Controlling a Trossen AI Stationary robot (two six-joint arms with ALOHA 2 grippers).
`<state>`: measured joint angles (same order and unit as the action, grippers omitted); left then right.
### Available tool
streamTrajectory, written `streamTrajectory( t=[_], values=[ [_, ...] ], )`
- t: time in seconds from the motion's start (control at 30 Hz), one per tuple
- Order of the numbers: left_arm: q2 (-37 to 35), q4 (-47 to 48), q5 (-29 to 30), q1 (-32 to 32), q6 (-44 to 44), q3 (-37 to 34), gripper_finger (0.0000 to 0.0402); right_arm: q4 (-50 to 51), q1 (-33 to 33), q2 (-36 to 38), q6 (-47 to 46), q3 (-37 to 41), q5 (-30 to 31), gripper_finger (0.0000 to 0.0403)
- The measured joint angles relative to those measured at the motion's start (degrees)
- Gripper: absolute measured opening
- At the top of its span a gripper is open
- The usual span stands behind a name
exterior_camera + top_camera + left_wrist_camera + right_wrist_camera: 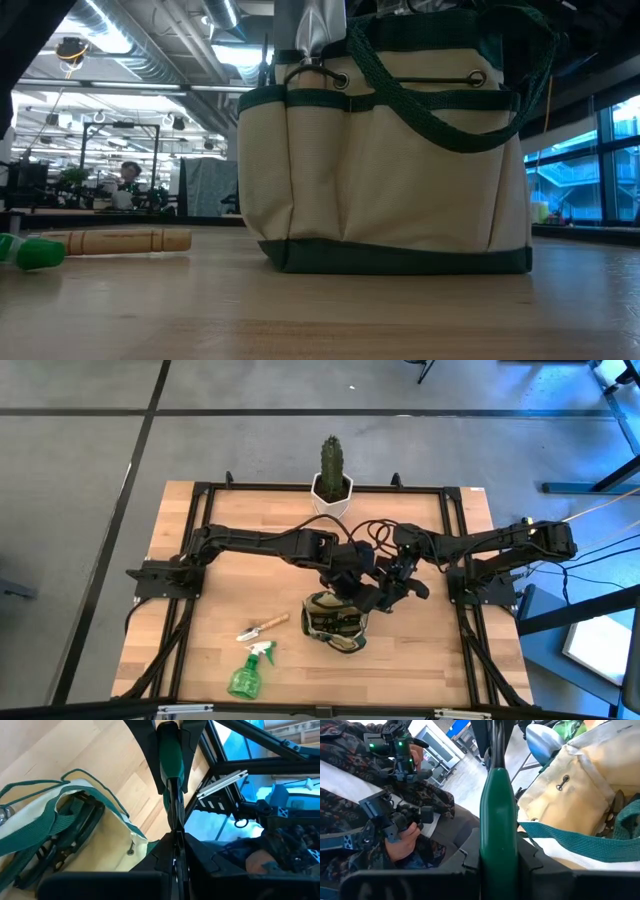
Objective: Pick & Place Garden tools in Gardening bag
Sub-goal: Put the green fruit pruner into the green gardening bag
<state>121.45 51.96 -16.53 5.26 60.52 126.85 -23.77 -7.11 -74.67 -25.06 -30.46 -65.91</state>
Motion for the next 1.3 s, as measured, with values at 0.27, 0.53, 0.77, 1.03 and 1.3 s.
streamTrajectory(
  t=[0.27,0.53,0.77,1.03,1.3],
  values=[
    [-0.1,-0.1,1.0,0.0,-0.2,0.0,0.0017,-0.4,0.0,0.0,-0.8,0.0,0.0,0.0058],
    [-0.1,-0.8,-0.4,-0.2,3.9,0.0,0.0017,-0.8,0.0,0.0,-1.1,0.0,-0.2,0.0117],
    [-0.2,0.2,-0.8,0.2,9.5,0.9,0.0017,-0.9,0.0,0.0,-0.7,0.0,3.7,0.0205],
    [-0.4,6.7,2.1,0.4,9.9,7.0,0.0017,-9.3,-0.6,0.0,-8.1,-0.1,3.7,0.0233],
    [-0.5,6.2,5.3,1.5,10.9,7.9,0.0017,-13.6,-6.9,0.4,-10.5,0.0,-7.6,0.0234]
  ],
)
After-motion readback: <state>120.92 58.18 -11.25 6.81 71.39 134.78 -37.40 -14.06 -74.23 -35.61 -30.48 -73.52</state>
